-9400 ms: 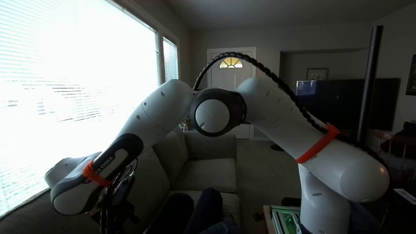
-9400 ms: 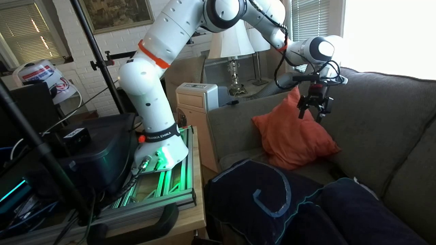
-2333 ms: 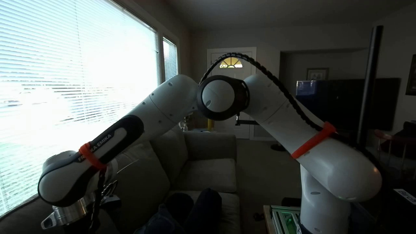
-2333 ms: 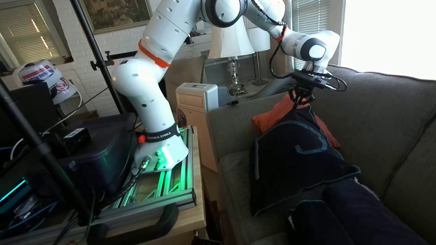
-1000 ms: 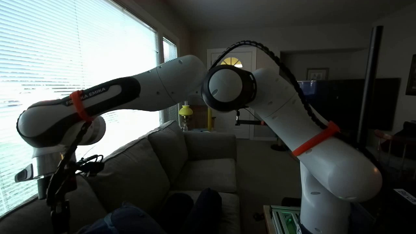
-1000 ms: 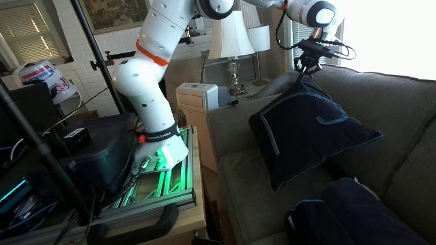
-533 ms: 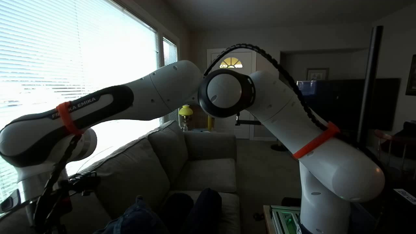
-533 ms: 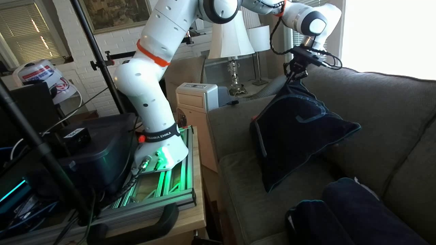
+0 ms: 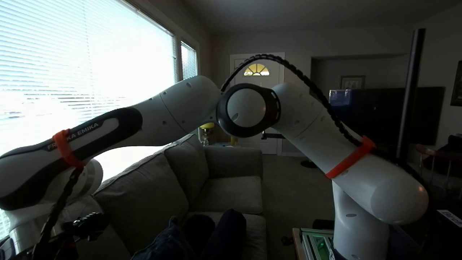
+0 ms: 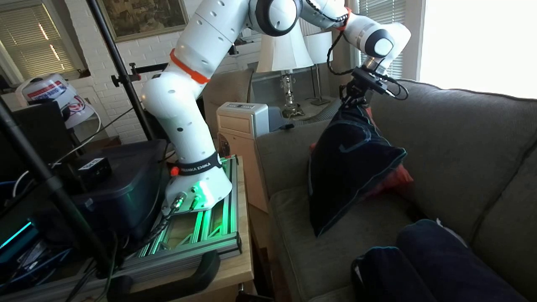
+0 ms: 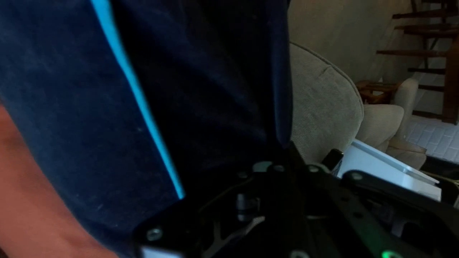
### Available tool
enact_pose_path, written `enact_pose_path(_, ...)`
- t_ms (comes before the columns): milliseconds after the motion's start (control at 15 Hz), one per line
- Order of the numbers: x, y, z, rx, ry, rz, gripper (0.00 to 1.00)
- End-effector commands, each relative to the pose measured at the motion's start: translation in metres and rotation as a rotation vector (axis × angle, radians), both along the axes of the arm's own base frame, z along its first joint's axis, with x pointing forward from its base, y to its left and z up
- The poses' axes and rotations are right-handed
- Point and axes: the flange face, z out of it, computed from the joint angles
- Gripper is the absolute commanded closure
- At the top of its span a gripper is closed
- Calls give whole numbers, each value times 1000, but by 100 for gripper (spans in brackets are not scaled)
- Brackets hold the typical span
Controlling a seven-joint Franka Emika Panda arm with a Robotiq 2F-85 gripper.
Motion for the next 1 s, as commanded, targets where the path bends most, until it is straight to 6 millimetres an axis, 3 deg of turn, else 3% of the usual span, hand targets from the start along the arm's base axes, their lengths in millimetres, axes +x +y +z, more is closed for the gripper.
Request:
enact_pose_path(0,-1,15,28,82,17,35,99)
enact_pose_path(400,-1,24,76,117,66,95,99)
enact_pose_path(600,0,25,90,137,83,101,99)
enact_pose_path(933,1,34,66,153,79,117,99)
